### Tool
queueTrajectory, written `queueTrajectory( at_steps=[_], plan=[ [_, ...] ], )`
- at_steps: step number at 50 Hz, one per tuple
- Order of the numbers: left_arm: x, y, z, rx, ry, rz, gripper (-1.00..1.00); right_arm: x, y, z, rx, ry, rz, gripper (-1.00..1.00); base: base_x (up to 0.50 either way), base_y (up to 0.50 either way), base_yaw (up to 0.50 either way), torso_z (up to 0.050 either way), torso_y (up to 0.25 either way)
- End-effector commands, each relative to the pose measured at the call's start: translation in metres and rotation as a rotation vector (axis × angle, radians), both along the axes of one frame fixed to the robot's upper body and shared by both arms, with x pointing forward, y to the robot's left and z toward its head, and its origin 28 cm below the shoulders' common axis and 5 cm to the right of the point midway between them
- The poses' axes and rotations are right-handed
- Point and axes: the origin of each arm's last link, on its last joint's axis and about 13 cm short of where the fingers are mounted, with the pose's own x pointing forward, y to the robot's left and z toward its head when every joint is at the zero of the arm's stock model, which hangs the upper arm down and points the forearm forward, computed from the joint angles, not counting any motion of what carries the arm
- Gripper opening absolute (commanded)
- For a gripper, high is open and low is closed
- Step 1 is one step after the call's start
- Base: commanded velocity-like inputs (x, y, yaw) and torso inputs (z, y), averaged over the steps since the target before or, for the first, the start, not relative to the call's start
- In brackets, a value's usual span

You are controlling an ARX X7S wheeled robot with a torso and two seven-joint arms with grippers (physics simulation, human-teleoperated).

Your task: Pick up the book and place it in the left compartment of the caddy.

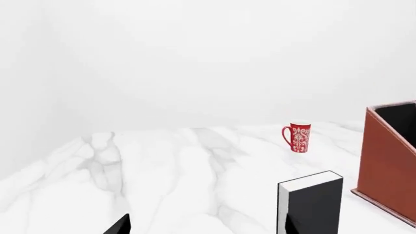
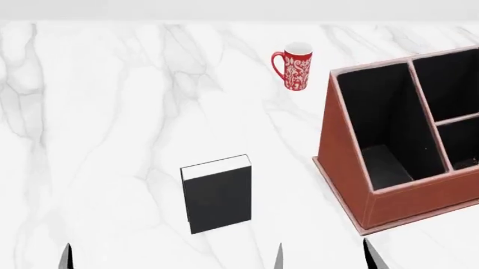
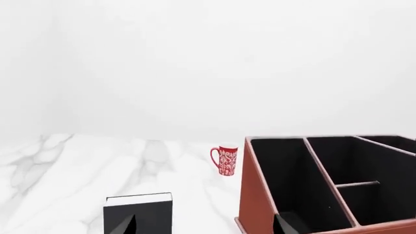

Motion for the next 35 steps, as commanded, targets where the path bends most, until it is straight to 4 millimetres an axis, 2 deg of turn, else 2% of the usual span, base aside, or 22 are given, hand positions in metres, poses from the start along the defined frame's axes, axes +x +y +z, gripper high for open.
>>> queueTrajectory(
  at_steps=[1, 11, 17, 29, 35],
  plan=[
    [-0.0037, 0.0004, 0.0045, 0.0, -0.017, 0.005, 1.0, -0.0041, -0.0026, 0.0077, 0.007, -0.026, 0.0, 1.0, 0.5, -0.08, 0.0, 0.0, 0.0],
    [-0.0027, 0.0008, 0.0035, 0.006, -0.016, 0.01, 1.0, -0.0028, -0.0031, 0.0075, 0.016, -0.017, 0.0, 1.0, 0.43, -0.07, 0.0, 0.0, 0.0],
    [-0.0032, 0.0007, 0.0041, 0.007, -0.02, 0.012, 1.0, -0.0026, -0.0043, 0.0086, 0.04, -0.01, 0.01, 1.0, 0.0, -0.01, 0.0, 0.0, 0.0],
    [-0.004, 0.0007, 0.0047, 0.013, -0.026, 0.011, 1.0, -0.0013, -0.0053, 0.0091, 0.044, -0.013, 0.001, 1.0, 0.0, -0.5, 0.0, 0.0, 0.0],
    [-0.004, 0.0006, 0.0042, 0.014, -0.025, 0.011, 1.0, -0.0022, -0.0049, 0.0117, 0.038, -0.025, -0.001, 1.0, 0.0, 0.0, 0.0, 0.0, 0.0]
  ],
)
